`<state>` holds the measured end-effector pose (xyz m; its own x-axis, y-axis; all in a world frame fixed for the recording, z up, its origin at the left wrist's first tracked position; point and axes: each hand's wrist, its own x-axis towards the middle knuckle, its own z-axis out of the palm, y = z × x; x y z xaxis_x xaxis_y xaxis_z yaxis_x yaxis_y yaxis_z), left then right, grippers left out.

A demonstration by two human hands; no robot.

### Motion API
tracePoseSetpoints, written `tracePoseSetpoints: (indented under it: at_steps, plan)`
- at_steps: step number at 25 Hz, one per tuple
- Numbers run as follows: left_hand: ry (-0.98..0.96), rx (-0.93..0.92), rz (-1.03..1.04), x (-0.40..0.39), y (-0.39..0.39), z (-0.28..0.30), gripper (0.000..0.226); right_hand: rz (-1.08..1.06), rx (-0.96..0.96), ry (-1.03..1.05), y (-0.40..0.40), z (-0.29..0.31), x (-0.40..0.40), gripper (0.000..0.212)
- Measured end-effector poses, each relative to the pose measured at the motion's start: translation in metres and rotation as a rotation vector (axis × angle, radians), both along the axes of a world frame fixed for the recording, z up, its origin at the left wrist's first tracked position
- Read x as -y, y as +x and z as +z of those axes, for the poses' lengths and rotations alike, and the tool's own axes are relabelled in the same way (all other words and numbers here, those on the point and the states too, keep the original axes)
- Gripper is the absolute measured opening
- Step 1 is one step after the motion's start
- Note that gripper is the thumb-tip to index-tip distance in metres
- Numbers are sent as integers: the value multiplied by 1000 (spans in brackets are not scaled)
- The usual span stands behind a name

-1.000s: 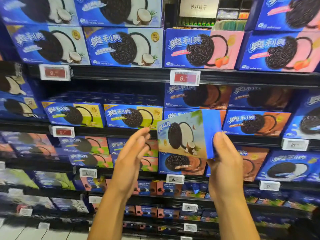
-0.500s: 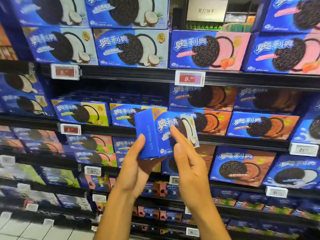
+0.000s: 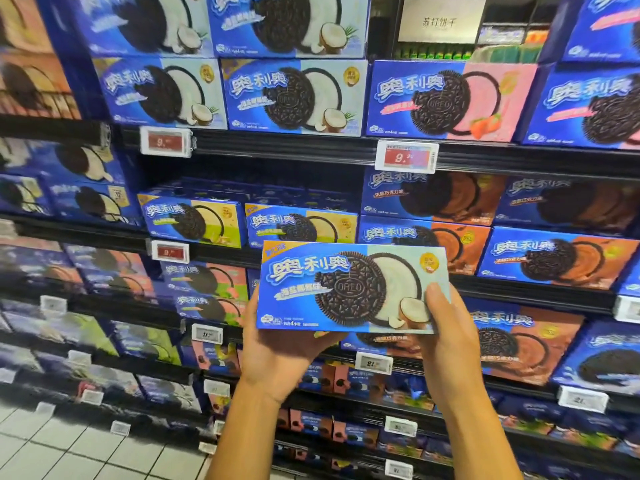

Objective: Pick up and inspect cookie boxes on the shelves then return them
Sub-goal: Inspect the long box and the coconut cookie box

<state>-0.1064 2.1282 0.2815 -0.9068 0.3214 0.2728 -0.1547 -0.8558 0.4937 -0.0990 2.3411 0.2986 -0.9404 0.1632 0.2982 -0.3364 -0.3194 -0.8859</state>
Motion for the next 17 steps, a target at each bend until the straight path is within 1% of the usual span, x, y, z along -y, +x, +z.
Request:
tracePoseSetpoints:
  at_steps: [1, 3, 5, 6, 9, 12, 14, 17]
  plan:
    - [-33, 25, 41, 1, 0, 0, 58, -18, -19, -9, 1, 0, -2, 49]
    - [-162, 73, 230, 3, -3, 2, 43, -77, -62, -7, 3, 1, -7, 48]
    - [-328, 58, 423, 5, -5, 7, 31, -145, -80, 22, 3, 3, -11, 49]
    - [-380, 49, 477, 6, -4, 8, 31, -173, -73, 28, 3, 3, -11, 49]
    - [-432, 19, 490, 5, 0, 7, 35, -203, -38, 59, 4, -3, -12, 49]
    - [-456, 30, 522, 3, 5, 4, 48, -182, 0, 78, 6, -9, -16, 45]
    - [-456, 3, 559, 3, 8, 4, 46, -187, -8, 108, 7, -11, -20, 43]
    - [-497, -91, 626, 4, 12, 6, 42, -188, -36, 177, 10, -13, -25, 52]
